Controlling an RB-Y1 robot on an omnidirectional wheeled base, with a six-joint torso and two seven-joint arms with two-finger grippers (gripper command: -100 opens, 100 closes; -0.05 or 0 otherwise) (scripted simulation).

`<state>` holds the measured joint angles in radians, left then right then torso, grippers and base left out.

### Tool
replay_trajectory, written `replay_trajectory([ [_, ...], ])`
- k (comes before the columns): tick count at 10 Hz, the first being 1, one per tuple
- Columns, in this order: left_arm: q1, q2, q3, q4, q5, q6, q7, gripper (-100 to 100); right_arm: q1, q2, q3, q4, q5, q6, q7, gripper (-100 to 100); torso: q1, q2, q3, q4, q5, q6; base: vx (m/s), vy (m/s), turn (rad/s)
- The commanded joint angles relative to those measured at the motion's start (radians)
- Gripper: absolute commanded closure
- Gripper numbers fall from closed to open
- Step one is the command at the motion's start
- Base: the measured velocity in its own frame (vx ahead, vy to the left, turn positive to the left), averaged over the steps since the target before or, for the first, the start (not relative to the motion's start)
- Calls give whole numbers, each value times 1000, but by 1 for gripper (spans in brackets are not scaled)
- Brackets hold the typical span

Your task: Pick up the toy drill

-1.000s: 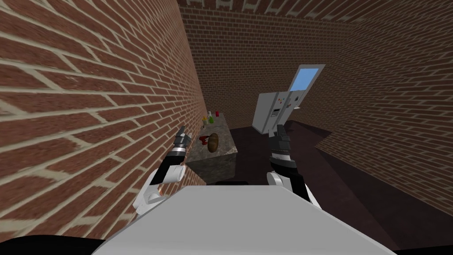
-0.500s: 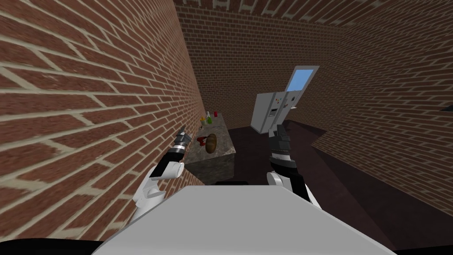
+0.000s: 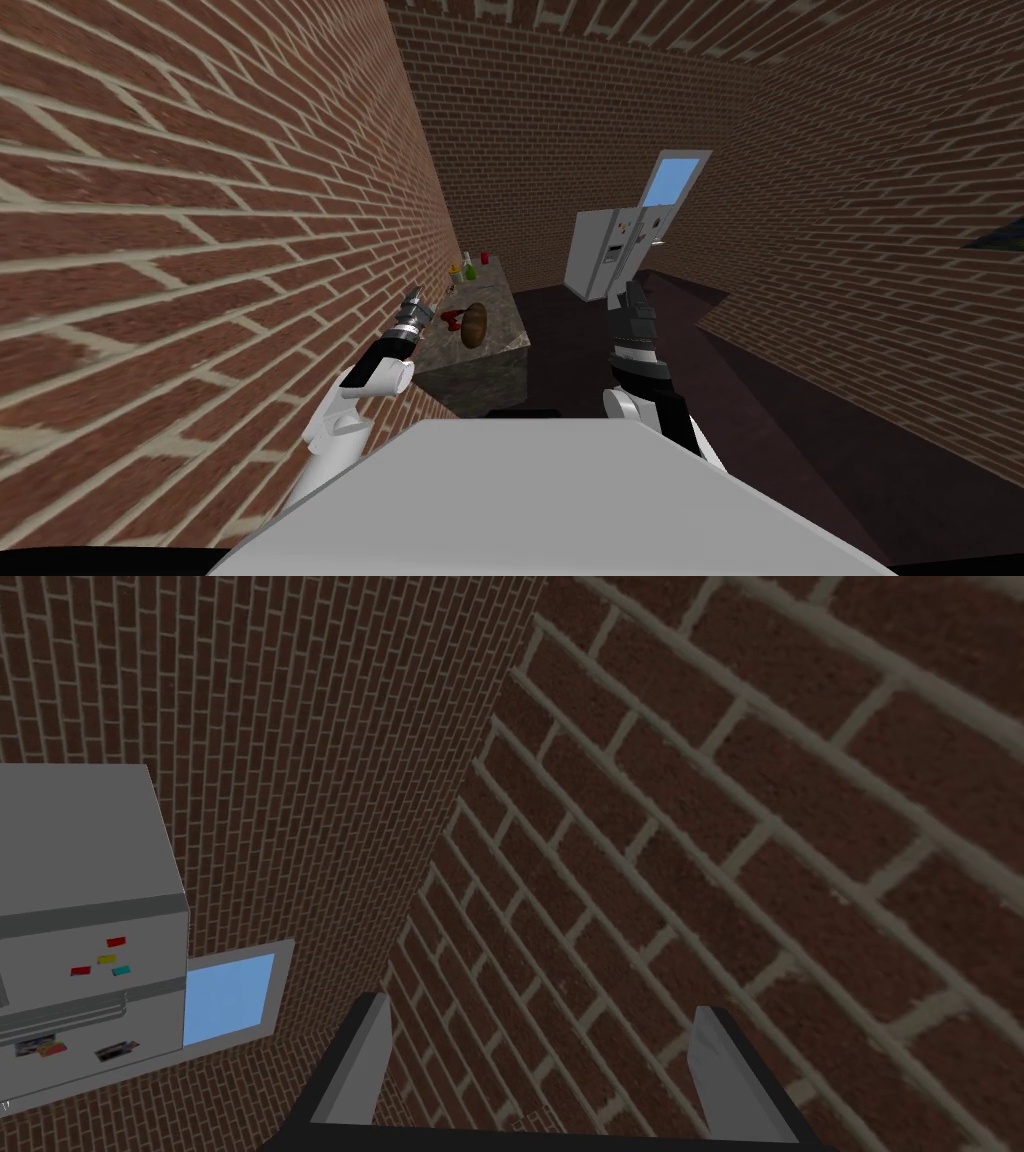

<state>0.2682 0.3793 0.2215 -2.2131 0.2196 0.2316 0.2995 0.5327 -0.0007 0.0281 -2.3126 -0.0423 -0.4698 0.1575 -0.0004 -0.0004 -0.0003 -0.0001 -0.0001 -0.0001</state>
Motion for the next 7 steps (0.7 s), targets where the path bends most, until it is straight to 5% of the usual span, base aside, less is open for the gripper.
replay_trajectory([
  [1,-6,7,4,2,8,34,14,-100,0,0,0,0,0,0,0,0,0,0,0,0,0,0,3,-5,-34],
  [7,-48,64,22,53,53,172,79,-100,0,0,0,0,0,0,0,0,0,0,0,0,0,0,3,-3,-51],
])
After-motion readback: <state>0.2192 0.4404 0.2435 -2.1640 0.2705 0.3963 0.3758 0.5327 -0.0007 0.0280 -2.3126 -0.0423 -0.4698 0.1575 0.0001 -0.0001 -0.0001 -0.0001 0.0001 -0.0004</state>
